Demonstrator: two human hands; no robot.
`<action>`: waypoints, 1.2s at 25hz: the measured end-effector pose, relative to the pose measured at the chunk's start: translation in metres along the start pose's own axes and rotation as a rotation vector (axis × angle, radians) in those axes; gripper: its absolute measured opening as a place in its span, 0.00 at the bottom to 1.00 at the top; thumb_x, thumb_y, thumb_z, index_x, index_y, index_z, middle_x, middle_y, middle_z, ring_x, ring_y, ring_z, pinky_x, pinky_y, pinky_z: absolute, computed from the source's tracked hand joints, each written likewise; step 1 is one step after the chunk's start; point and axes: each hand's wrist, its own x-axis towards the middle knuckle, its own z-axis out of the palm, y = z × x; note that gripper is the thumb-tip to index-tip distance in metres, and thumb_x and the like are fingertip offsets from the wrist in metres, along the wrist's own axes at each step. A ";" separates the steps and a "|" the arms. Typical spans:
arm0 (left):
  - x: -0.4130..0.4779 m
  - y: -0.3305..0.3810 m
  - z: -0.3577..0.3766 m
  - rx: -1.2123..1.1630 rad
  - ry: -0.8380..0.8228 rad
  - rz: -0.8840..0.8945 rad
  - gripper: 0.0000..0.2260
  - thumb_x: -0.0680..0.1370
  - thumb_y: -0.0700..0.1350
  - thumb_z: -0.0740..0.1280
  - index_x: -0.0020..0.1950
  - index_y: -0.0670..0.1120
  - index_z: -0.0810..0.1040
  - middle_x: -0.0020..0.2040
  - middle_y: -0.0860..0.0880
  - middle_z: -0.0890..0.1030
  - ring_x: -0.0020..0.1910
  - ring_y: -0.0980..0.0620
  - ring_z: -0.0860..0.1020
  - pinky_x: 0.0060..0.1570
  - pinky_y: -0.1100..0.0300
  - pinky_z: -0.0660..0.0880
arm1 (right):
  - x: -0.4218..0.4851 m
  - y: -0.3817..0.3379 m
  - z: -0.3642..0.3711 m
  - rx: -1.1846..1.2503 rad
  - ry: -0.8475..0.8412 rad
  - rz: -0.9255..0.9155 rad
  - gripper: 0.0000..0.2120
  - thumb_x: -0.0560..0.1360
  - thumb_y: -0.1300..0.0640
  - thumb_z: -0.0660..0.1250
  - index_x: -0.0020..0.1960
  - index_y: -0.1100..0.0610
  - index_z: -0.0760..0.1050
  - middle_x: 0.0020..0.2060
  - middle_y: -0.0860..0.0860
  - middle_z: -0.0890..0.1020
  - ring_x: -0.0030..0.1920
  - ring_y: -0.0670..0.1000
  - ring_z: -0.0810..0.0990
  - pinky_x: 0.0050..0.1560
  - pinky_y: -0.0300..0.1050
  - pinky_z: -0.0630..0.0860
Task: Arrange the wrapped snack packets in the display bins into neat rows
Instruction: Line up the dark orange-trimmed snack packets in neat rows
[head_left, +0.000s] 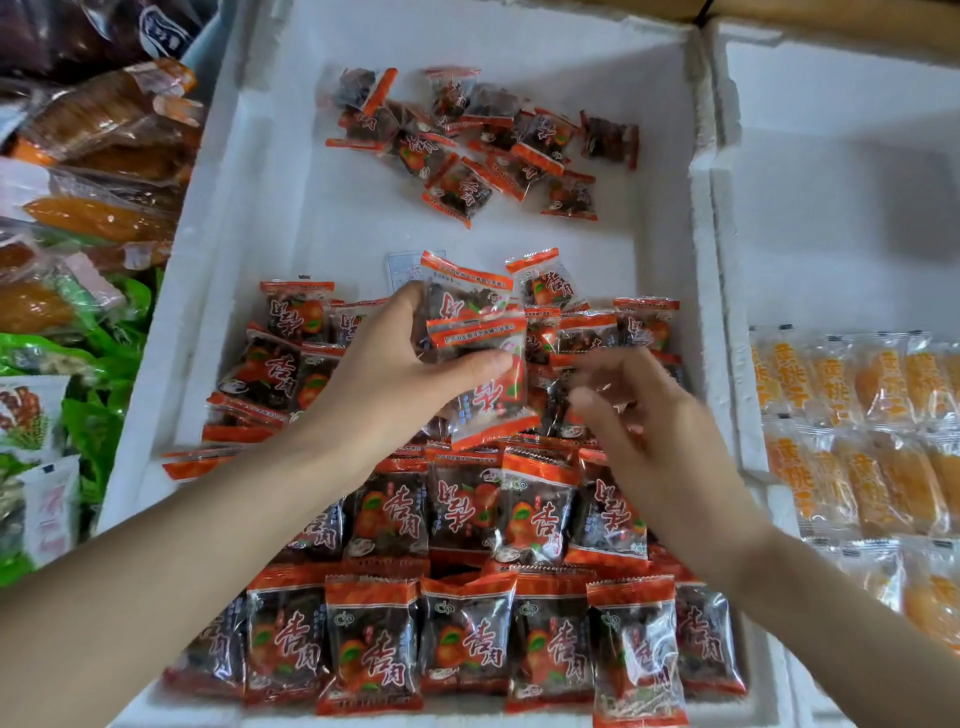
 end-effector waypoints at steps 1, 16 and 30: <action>-0.002 -0.002 0.001 -0.001 -0.022 -0.007 0.17 0.69 0.47 0.75 0.56 0.52 0.77 0.47 0.58 0.84 0.46 0.63 0.81 0.45 0.64 0.78 | 0.004 -0.006 -0.002 0.165 -0.058 0.087 0.10 0.75 0.53 0.65 0.55 0.48 0.71 0.49 0.43 0.79 0.47 0.39 0.78 0.44 0.32 0.76; 0.005 -0.002 0.027 -0.060 0.004 -0.106 0.05 0.78 0.48 0.65 0.47 0.55 0.81 0.47 0.56 0.82 0.50 0.55 0.78 0.63 0.53 0.71 | 0.032 0.045 -0.074 -0.063 -0.002 0.238 0.18 0.72 0.57 0.70 0.55 0.44 0.66 0.39 0.45 0.81 0.38 0.50 0.81 0.48 0.53 0.76; 0.019 0.002 0.038 0.026 -0.050 -0.234 0.06 0.79 0.47 0.65 0.56 0.49 0.76 0.56 0.51 0.79 0.54 0.53 0.77 0.56 0.52 0.73 | 0.031 0.058 -0.066 -0.056 -0.030 0.210 0.22 0.72 0.63 0.70 0.59 0.51 0.64 0.44 0.41 0.75 0.44 0.46 0.78 0.44 0.42 0.75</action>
